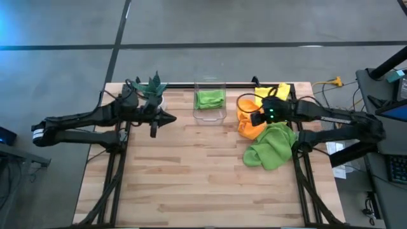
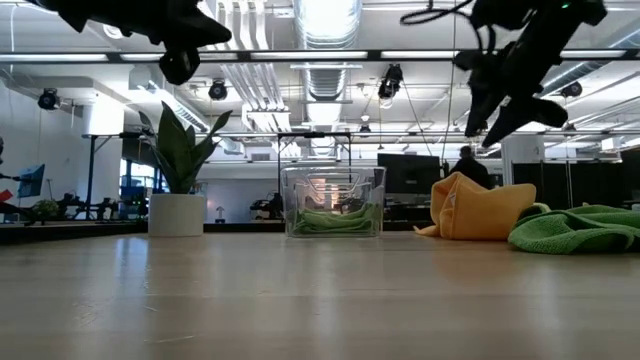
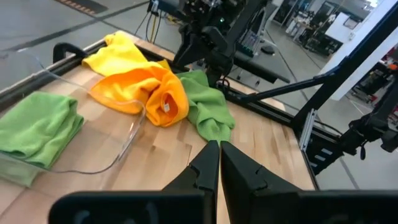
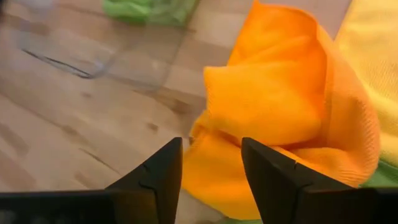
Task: Fold microfiber towels
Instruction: Fold the orange towel
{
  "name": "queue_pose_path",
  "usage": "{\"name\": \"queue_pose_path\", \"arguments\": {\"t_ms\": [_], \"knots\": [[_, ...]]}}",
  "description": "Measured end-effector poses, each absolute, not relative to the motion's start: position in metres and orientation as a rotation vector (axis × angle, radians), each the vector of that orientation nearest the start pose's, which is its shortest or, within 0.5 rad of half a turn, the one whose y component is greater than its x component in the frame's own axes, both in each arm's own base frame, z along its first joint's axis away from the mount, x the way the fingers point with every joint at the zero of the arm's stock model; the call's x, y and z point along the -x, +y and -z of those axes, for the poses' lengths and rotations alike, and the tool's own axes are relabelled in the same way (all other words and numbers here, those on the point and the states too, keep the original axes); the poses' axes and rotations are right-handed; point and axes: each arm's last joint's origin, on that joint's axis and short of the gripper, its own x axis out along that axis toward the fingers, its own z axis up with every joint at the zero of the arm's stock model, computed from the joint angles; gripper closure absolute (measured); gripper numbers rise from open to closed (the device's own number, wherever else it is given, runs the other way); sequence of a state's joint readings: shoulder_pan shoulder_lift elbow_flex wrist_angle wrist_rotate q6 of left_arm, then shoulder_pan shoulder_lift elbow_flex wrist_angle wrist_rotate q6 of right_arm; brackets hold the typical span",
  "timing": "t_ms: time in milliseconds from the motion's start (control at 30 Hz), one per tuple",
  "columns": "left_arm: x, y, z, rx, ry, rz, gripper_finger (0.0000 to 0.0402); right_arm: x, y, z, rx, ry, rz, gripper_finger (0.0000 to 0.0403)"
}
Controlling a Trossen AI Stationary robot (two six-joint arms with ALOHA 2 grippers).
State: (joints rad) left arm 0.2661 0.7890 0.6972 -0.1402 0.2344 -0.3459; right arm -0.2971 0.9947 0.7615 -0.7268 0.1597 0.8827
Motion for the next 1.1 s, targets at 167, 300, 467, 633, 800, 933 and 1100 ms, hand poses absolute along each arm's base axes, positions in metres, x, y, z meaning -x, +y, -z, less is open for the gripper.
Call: {"name": "queue_pose_path", "arguments": {"t_ms": [167, 300, 467, 633, 800, 933, 1100], "knots": [[-0.18, 0.042, -0.3, 0.515, 0.255, -0.087, 0.0402, -0.197, -0.074, -0.237, -0.796, 0.797, 0.926, 0.0264], [-0.186, 0.042, -0.295, 0.595, 0.289, -0.06, 0.0402, -0.215, -0.099, -0.235, -0.703, 0.88, 0.944, 0.0265], [-0.188, 0.04, -0.293, 0.615, 0.321, 0.024, 0.0402, -0.227, -0.138, -0.235, -0.657, 1.031, 0.934, 0.0259], [-0.184, 0.037, -0.296, 0.615, 0.316, 0.075, 0.0402, -0.236, -0.178, -0.243, -0.588, 1.135, 0.823, 0.0246], [-0.176, 0.033, -0.302, 0.605, 0.29, 0.091, 0.0402, -0.239, -0.214, -0.25, -0.52, 1.202, 0.775, 0.0229], [-0.17, 0.032, -0.304, 0.609, 0.291, 0.091, 0.0402, -0.236, -0.236, -0.245, -0.575, 1.235, 0.639, 0.0218], [-0.167, 0.031, -0.302, 0.636, 0.319, 0.081, 0.0402, -0.233, -0.25, -0.223, -0.687, 1.23, 0.394, 0.0214]]}}
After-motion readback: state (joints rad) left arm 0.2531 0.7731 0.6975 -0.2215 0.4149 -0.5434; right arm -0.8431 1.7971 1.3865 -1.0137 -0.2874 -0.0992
